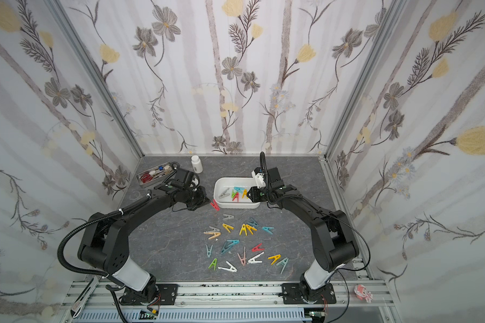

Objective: Put the clothespins into the storage box
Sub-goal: Pick up the clothespin from the center of the board, then place the clothespin in the storage box.

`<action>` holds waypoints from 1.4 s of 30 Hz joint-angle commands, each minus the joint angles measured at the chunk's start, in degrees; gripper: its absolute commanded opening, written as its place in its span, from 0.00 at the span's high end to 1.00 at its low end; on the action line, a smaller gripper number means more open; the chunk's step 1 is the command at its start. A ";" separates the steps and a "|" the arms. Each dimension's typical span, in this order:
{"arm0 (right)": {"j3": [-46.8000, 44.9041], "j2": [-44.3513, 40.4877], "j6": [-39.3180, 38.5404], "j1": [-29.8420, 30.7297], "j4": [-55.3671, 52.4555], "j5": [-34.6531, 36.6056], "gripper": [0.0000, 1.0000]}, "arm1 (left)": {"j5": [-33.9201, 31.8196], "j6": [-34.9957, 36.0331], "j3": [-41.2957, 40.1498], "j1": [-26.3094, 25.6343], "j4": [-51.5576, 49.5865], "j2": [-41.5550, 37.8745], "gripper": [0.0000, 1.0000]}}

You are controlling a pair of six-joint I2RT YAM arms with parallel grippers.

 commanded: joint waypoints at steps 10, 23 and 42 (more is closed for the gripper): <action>-1.64 -7.85 0.45 1.53 -7.46 5.35 0.74 | -3.61 1.39 18.75 -2.88 7.09 15.85 1.00; -14.58 -25.03 8.13 4.59 -15.97 13.10 0.73 | -11.11 7.41 24.34 -2.88 5.05 23.71 1.00; -21.93 -37.89 21.08 8.60 -25.39 21.82 0.73 | -11.53 12.38 24.09 -4.59 6.36 20.32 0.57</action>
